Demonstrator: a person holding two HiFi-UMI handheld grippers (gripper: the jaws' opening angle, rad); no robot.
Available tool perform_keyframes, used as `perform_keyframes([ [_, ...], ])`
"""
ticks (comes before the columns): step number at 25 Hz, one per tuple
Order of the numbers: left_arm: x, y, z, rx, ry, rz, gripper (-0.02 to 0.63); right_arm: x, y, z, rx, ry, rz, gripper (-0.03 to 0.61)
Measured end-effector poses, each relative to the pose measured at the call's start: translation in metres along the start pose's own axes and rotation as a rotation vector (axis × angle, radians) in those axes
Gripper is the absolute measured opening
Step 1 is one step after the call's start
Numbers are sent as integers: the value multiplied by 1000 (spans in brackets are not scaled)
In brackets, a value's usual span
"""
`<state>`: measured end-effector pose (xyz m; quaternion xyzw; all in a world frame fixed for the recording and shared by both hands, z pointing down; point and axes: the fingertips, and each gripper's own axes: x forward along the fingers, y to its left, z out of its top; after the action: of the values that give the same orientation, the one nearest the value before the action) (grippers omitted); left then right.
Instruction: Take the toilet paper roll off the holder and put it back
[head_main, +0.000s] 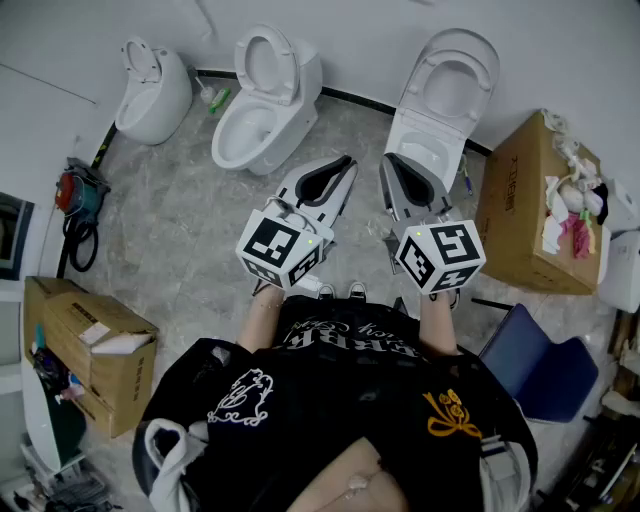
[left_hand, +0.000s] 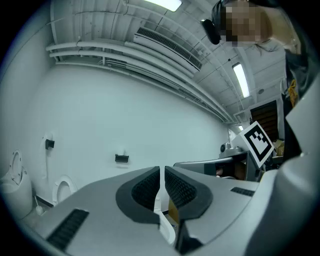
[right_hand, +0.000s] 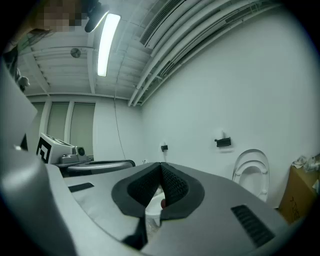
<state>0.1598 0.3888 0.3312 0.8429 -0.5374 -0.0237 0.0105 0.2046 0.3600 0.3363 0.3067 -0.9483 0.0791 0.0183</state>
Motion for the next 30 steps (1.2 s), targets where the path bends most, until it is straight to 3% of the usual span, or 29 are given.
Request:
perform_keyframes([
  [11, 3, 8, -13, -13, 41, 22, 44, 5, -6, -9, -2, 5, -18, 14],
  [20, 2, 21, -21, -17, 55, 28, 44, 17, -10, -18, 124, 8, 3, 14],
  [30, -19, 43, -27, -16, 50, 27, 44, 35, 10, -31, 123, 33, -6, 14],
])
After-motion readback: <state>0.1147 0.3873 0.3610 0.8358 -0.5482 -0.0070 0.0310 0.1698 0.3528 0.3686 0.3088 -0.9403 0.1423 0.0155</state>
